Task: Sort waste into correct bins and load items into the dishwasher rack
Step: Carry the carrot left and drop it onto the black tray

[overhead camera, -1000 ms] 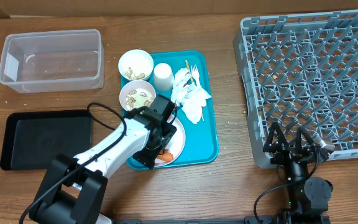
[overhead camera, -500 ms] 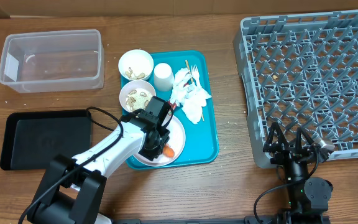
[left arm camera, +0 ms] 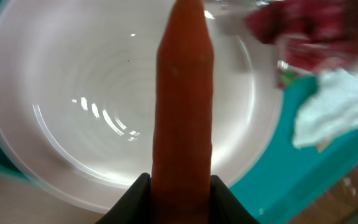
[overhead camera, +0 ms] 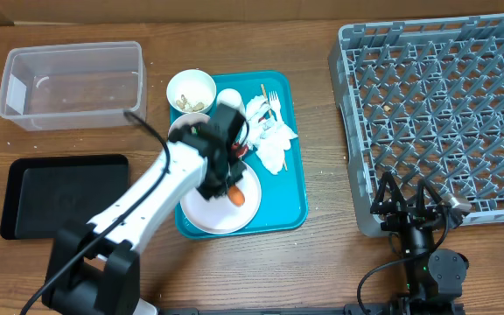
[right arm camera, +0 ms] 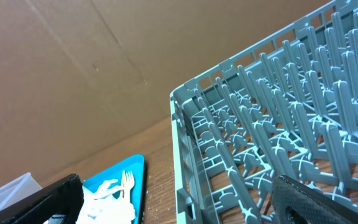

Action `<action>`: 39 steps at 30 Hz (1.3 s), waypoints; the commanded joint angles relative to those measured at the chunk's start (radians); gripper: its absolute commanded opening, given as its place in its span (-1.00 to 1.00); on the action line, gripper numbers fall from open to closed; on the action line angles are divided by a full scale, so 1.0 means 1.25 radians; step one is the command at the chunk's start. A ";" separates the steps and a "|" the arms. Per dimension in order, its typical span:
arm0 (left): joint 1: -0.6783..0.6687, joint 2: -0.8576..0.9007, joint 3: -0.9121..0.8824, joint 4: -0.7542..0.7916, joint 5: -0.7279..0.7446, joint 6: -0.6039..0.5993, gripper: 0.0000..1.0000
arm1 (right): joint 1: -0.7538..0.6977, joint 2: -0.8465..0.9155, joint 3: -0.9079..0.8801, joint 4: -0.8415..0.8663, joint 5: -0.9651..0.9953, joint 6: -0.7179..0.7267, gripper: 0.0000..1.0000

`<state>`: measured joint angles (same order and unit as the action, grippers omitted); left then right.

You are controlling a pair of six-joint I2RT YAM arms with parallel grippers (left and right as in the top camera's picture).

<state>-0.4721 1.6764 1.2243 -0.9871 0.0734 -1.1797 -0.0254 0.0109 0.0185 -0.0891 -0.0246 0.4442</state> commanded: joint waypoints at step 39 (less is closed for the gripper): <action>0.822 0.010 0.038 -0.085 0.011 0.287 0.74 | -0.003 -0.006 -0.009 0.006 0.006 -0.005 1.00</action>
<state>0.5571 1.7004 1.1755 -1.0626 0.0238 -0.9382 -0.0254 0.0101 0.0185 -0.0895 -0.0250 0.4438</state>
